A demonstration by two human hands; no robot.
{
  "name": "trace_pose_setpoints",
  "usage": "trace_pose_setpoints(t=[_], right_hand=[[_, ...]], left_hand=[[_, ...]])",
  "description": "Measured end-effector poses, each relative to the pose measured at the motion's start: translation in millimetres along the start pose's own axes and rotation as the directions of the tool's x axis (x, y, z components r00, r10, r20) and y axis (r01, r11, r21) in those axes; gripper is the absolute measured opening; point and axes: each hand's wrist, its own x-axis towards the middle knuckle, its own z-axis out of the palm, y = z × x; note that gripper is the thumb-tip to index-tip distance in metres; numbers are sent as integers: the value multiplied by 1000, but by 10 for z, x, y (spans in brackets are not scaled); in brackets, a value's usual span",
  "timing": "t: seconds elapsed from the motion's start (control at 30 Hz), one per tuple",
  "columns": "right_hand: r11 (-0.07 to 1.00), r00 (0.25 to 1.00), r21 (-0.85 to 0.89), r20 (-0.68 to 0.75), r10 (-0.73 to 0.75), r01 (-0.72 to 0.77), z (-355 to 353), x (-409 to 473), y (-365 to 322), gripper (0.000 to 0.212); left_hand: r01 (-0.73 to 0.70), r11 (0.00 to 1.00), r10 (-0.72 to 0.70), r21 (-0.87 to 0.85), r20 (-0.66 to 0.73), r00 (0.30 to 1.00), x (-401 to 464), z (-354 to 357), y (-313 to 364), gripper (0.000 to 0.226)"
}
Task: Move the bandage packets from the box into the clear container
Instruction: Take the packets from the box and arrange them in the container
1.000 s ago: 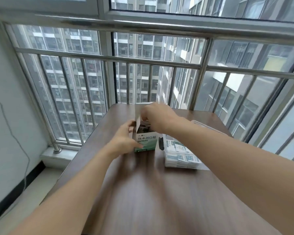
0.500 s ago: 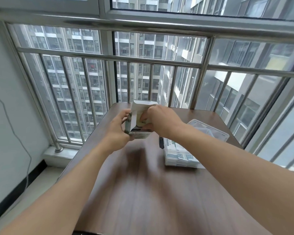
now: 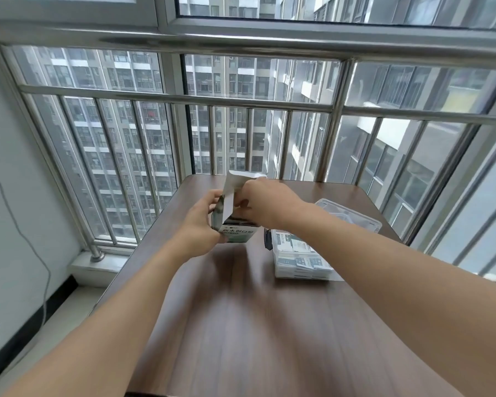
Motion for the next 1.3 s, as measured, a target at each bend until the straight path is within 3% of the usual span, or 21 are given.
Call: trace_pose_setpoints(t=[0.23, 0.63, 0.9, 1.07, 1.3], right_hand=[[1000, 998, -11, 63, -7, 7, -34, 40, -10, 7], [954, 995, -291, 79, -53, 74, -135, 20, -151, 8], [983, 999, -182, 6, 41, -39, -228, 36, -42, 22], [986, 998, -165, -60, 1, -10, -349, -37, 26, 23], [993, 992, 103, -97, 75, -65, -638, -202, 268, 17]], left_hand=[[3, 1000, -3, 0, -10, 1000, -6, -48, 5, 78], [73, 996, -75, 54, 31, 997, 46, -13, 156, 77], [200, 976, -201, 92, 5, 980, 125, 37, 146, 75], [267, 964, -268, -14, -29, 963, 55, 64, -40, 78], [297, 950, -301, -96, -36, 953, 18, 170, -13, 81]])
